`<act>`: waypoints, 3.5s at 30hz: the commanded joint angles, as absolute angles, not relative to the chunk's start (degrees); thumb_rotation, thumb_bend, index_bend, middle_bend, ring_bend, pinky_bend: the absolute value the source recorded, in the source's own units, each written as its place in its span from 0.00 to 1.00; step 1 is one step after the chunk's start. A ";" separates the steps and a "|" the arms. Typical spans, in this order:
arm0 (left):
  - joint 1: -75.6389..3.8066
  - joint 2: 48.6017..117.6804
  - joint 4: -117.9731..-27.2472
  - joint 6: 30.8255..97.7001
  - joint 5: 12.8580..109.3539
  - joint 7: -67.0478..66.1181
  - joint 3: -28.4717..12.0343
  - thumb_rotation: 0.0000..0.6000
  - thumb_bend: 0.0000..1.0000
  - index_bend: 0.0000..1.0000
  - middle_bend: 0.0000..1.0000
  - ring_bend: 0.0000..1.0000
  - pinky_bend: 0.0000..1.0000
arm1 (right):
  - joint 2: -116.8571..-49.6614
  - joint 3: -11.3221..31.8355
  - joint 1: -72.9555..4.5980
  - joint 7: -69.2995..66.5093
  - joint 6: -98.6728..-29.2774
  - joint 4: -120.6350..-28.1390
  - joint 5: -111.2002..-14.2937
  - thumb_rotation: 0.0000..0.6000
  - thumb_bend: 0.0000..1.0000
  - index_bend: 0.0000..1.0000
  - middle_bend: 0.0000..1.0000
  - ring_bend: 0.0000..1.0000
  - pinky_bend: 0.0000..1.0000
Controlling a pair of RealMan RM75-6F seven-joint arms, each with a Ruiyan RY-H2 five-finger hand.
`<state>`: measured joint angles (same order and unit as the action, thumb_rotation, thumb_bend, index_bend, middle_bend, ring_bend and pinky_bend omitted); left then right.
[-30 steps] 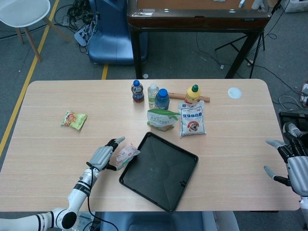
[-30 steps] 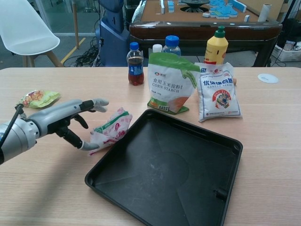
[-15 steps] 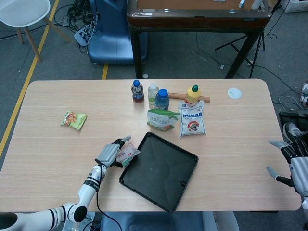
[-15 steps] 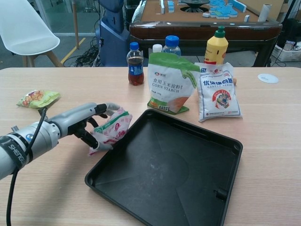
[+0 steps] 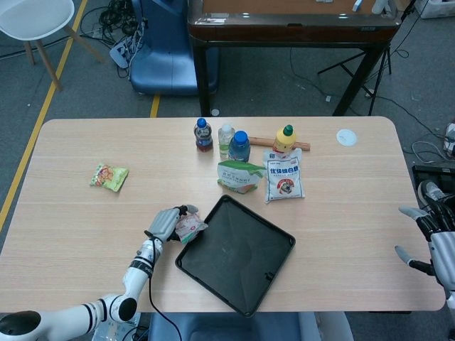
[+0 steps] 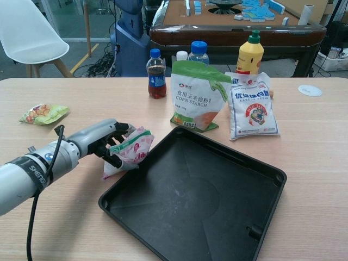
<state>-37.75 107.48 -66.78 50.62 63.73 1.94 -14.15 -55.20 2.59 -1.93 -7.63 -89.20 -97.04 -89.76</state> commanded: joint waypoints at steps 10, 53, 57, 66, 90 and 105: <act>-38.88 104.76 -65.51 51.77 67.39 -0.30 -13.06 1.00 0.20 0.51 0.62 0.58 0.64 | -55.25 2.81 -2.10 -7.46 -89.14 -97.29 -90.08 1.00 0.21 0.23 0.28 0.06 0.06; -37.35 108.29 -62.91 74.96 91.01 -60.28 -1.04 1.00 0.20 0.48 0.61 0.57 0.65 | -56.12 2.48 -1.77 -9.00 -90.03 -95.84 -91.30 1.00 0.21 0.23 0.28 0.06 0.06; -36.83 109.05 -61.81 75.65 91.84 -61.56 -0.99 1.00 0.20 0.47 0.61 0.57 0.65 | -56.10 2.47 -1.66 -9.03 -90.18 -95.83 -91.32 1.00 0.21 0.23 0.28 0.06 0.06; -35.87 111.00 -59.20 74.33 91.68 -66.28 -0.90 1.00 0.20 0.47 0.61 0.57 0.67 | -55.91 2.43 -1.49 -9.02 -90.44 -95.95 -91.47 1.00 0.21 0.23 0.28 0.06 0.06; -35.53 107.37 -70.07 69.52 84.34 -58.03 -7.59 1.00 0.20 0.46 0.61 0.56 0.67 | -56.09 2.57 -1.25 -9.42 -90.78 -95.64 -91.40 1.00 0.21 0.23 0.28 0.06 0.06; -36.92 99.36 -83.46 54.07 60.78 -39.80 -17.25 1.00 0.20 0.45 0.60 0.55 0.67 | -56.06 2.69 -1.25 -9.10 -90.68 -95.91 -91.21 1.00 0.21 0.23 0.28 0.06 0.06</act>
